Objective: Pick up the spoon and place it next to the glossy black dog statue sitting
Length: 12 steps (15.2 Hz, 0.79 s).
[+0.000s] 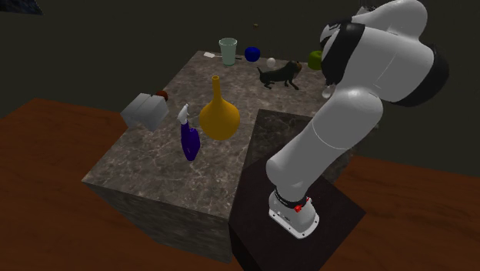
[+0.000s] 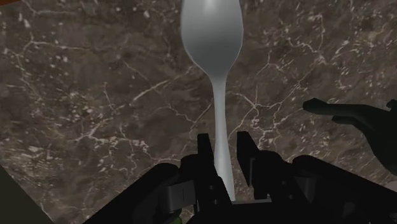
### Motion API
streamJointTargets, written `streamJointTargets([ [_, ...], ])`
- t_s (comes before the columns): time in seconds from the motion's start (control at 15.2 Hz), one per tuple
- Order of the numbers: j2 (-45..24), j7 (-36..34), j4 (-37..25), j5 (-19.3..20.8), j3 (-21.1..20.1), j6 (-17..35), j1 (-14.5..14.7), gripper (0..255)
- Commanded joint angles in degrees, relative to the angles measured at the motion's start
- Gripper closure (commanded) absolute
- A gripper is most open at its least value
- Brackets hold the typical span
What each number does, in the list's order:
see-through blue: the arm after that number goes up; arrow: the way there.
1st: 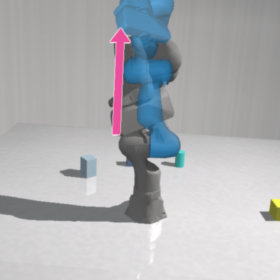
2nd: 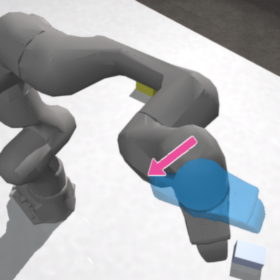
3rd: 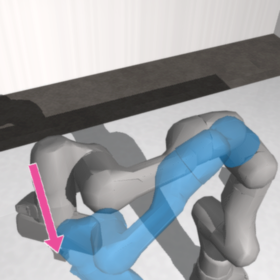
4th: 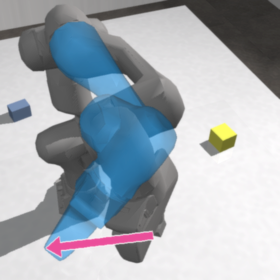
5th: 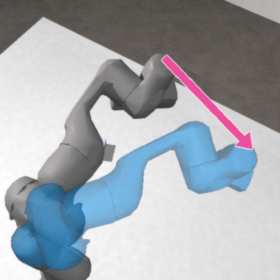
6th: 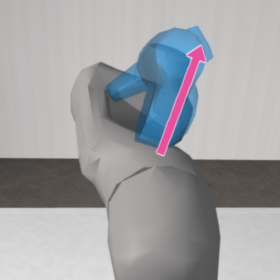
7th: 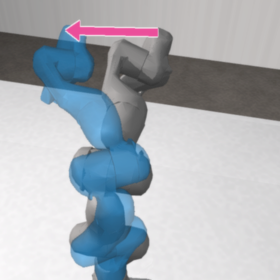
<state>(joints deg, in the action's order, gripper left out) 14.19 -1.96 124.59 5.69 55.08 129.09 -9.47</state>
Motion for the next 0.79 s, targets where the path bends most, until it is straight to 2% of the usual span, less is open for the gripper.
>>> streamJointTargets([
  [0.0,-0.2,0.1,1.5,-0.1,0.2,1.6,0.0,255],
  [0.73,-5.9,5.4,6.4,-6.3,4.8,10.3,3.0,255],
])
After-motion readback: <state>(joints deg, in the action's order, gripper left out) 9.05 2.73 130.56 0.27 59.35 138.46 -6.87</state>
